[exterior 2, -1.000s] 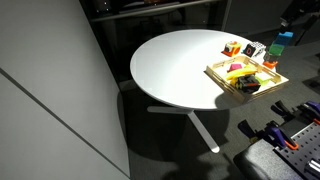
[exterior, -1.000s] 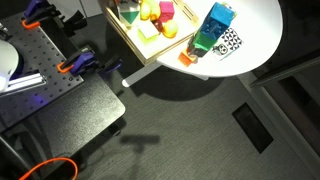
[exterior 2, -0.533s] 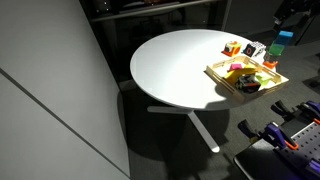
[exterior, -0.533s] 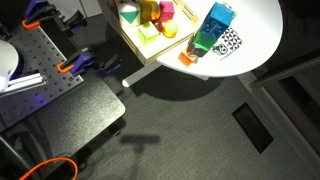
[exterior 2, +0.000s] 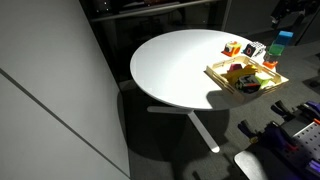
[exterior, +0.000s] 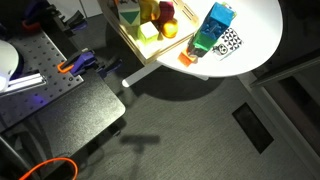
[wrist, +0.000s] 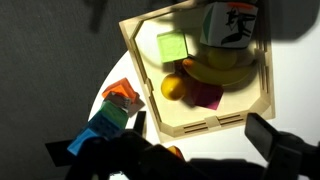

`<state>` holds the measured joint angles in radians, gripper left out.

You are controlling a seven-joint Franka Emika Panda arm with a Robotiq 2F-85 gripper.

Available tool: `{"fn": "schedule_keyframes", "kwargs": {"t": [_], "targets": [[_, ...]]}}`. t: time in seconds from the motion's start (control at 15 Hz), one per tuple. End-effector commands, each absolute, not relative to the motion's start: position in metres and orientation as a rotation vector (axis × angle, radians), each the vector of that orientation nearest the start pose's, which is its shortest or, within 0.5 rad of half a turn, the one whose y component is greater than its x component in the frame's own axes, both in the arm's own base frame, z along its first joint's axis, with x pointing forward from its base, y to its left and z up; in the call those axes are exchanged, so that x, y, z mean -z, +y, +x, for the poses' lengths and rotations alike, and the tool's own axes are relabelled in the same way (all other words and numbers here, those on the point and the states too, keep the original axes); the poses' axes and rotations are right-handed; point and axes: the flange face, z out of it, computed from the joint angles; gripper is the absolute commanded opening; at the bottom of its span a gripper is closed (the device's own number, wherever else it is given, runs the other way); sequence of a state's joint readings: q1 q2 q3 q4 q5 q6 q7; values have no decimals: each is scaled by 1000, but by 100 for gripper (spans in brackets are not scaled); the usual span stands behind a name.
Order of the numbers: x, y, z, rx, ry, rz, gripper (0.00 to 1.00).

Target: Put the blue building block on the tray

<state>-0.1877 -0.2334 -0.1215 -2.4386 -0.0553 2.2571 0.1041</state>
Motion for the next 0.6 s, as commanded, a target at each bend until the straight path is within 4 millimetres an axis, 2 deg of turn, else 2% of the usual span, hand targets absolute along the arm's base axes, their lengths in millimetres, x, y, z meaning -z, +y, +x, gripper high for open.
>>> {"fn": "schedule_keyframes", "kwargs": {"t": [0.0,0.53], "targets": [[-396,-167,450,55,555,-3132,100],[-387,-214,470,25,372,-3164,100]]}}
